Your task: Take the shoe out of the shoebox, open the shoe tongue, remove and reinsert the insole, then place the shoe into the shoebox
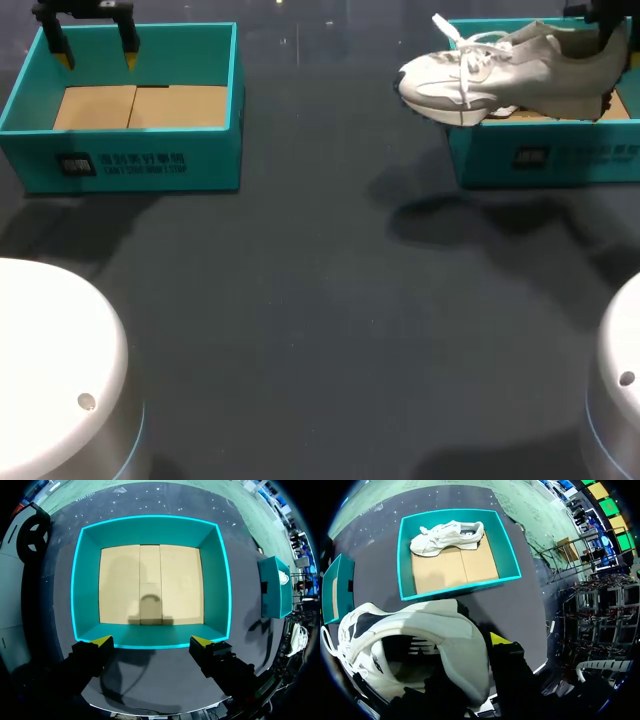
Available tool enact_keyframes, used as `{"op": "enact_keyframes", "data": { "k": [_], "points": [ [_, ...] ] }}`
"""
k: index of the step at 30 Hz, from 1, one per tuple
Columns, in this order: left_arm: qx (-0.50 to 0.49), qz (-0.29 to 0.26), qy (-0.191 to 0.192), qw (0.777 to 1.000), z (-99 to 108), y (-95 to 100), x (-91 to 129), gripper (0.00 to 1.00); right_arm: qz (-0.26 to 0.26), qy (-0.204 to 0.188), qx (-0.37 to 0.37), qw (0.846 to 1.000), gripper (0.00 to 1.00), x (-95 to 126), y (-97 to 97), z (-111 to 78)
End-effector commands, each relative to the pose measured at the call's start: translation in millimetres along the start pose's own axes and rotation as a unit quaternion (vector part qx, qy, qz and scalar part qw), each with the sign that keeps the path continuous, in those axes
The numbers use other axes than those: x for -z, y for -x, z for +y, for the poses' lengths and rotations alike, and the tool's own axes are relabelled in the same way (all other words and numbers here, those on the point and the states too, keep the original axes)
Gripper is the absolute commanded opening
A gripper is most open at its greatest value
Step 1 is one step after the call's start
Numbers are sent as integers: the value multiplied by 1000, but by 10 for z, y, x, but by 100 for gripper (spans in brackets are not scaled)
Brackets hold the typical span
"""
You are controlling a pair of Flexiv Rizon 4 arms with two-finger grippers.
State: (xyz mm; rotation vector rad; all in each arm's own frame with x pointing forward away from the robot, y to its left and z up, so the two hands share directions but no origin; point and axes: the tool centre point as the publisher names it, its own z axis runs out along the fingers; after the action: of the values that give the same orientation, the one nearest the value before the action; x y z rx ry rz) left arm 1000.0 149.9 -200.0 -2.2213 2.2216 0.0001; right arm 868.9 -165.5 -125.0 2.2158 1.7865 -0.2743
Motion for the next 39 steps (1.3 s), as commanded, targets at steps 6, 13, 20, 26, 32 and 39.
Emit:
{"op": "enact_keyframes", "data": {
  "k": [6,13,20,26,32,39],
  "points": [
    [0,0,0,1000,0,0,0,100,-3,26,5,1000,0,22,-51,-139],
    [0,0,0,1000,0,0,0,100,-3,26,5,1000,0,22,-51,-139],
    [0,0,0,1000,0,0,0,100,-40,39,13,998,0,-1,-194,-342],
    [0,0,0,1000,0,0,0,100,-32,52,16,998,0,-83,-492,-755],
    [0,0,0,1000,0,0,0,100,-22,60,8,998,0,-153,-778,-1097],
    [0,0,0,1000,0,0,0,100,-2,51,-1,999,0,-280,-885,-1344]
  ]
}}
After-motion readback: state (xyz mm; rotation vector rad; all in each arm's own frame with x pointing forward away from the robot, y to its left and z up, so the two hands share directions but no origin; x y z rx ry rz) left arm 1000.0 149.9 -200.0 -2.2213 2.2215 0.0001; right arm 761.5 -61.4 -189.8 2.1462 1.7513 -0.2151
